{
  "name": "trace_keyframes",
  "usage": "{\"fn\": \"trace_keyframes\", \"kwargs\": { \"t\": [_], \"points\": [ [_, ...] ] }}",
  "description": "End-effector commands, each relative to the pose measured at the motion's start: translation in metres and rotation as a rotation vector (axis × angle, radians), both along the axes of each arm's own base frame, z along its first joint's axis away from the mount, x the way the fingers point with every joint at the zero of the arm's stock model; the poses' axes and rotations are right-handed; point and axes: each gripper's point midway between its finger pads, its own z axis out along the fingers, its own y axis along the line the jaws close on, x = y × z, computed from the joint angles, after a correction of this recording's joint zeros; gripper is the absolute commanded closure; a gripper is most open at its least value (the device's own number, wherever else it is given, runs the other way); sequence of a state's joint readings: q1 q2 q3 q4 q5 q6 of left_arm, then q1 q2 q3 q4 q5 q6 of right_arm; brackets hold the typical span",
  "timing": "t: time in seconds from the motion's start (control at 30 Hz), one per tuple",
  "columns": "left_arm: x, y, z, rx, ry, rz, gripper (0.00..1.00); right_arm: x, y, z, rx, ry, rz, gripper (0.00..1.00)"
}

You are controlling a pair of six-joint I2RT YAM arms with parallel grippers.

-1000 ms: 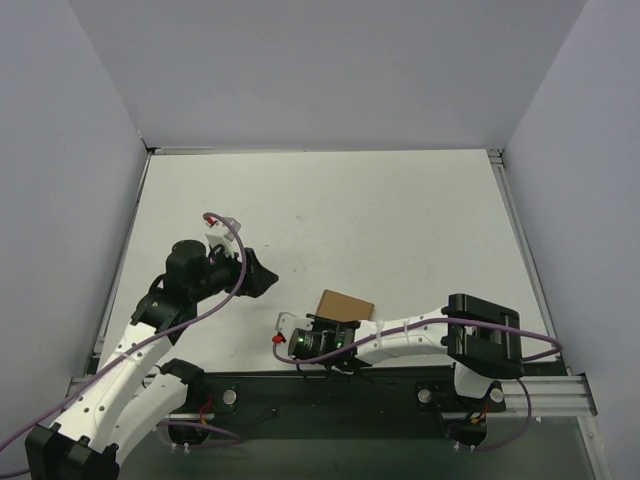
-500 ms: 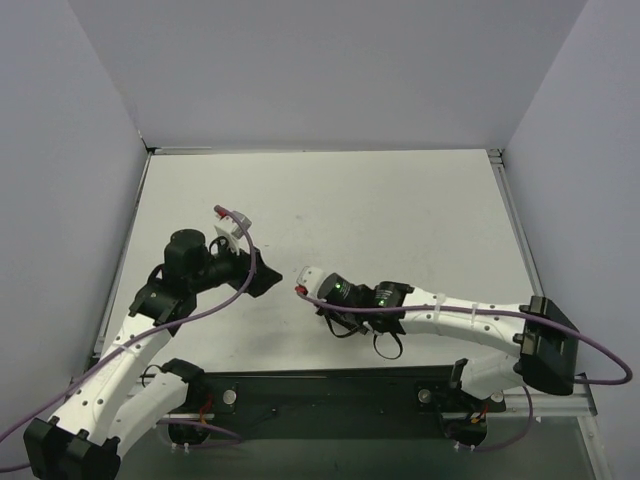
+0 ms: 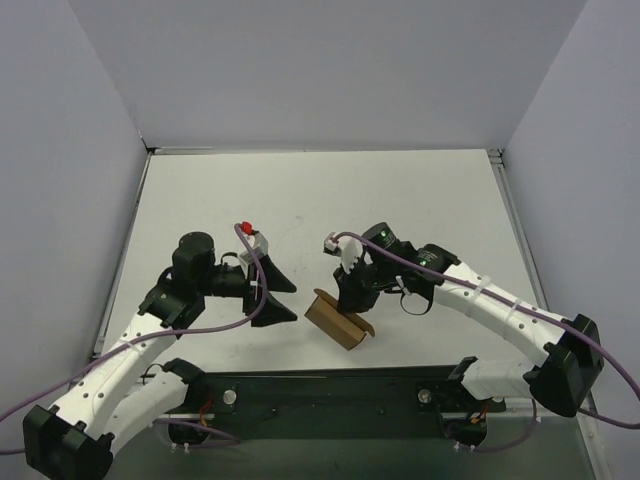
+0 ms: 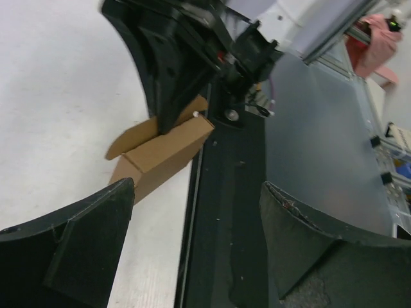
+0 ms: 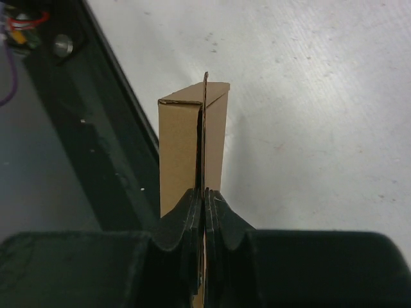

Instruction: Fold the paper box

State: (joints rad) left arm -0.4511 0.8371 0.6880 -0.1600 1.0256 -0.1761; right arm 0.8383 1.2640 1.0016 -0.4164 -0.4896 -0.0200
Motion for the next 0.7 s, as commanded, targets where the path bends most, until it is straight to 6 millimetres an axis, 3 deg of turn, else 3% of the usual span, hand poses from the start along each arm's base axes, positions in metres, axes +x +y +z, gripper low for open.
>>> {"fn": "trace_keyframes", "kwargs": {
  "t": [0.0,0.23,0.67],
  "points": [
    [-0.028,-0.012,0.008,-0.058,-0.051,-0.189,0.11,-0.028,0.013,0.053,0.224,0.143,0.128,1.0],
    [-0.036,-0.026,-0.011,0.007,0.004,-0.24,0.1,-0.045,0.019,0.088,0.353,0.22,0.207,1.0],
    [-0.035,-0.033,-0.018,0.016,-0.005,-0.216,0.1,-0.05,0.023,0.093,0.377,0.253,0.249,1.0]
  ]
}}
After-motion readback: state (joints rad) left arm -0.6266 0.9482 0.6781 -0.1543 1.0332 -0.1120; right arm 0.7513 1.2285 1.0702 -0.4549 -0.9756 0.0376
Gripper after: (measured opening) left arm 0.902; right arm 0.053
